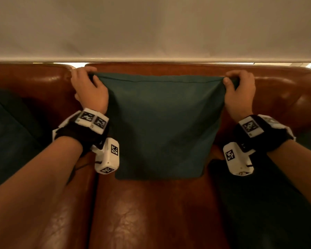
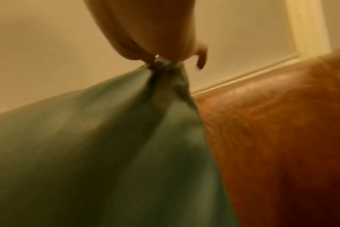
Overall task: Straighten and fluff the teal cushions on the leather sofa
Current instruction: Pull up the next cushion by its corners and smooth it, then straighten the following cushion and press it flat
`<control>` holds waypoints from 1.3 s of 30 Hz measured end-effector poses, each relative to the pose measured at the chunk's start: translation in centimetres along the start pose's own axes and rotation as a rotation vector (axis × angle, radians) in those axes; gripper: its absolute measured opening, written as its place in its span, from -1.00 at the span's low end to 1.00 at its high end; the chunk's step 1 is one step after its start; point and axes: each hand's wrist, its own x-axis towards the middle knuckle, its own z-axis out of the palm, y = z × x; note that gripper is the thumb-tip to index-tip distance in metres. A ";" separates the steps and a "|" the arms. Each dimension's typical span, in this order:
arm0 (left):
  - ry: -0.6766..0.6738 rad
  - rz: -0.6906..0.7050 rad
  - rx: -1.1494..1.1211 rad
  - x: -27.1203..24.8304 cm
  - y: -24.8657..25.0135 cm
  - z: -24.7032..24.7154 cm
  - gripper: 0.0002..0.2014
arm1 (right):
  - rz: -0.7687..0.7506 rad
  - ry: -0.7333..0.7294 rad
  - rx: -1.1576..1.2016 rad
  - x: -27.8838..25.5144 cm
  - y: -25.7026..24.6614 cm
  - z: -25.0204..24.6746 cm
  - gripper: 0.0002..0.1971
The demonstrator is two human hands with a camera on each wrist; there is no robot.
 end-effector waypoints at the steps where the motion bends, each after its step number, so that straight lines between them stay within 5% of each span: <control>1: 0.010 -0.001 0.051 -0.8 0.9 0.3 -0.70 | -0.036 0.028 -0.066 -0.6 -0.8 0.4 -0.73; 5: -0.167 0.451 0.140 -5.0 2.7 1.4 -0.59 | -0.446 -0.121 -0.280 -4.7 -3.4 2.6 -0.51; 8: -0.386 0.672 0.378 -6.6 1.1 2.3 -0.52 | -0.539 -0.289 -0.455 -6.2 -2.3 4.2 -0.43; 16: -0.198 0.358 0.415 -6.1 -0.4 2.0 -0.52 | -0.375 -0.119 -0.501 -5.6 -0.8 3.9 -0.46; 21: -0.392 0.720 0.364 -10.7 2.3 4.0 -0.48 | -0.802 -0.305 -0.460 -10.4 -3.1 6.5 -0.41; 24: -0.391 0.671 0.419 -9.7 1.1 3.9 -0.50 | -0.735 -0.288 -0.504 -9.6 -2.0 6.7 -0.40; 30: -0.331 0.350 0.392 -6.8 -2.0 1.5 -0.53 | -0.377 -0.206 -0.538 -7.5 1.0 4.2 -0.23; 39: -0.434 0.302 0.215 -7.6 0.3 -2.7 -0.53 | -0.353 -0.280 -0.432 -8.0 -0.5 2.8 -0.26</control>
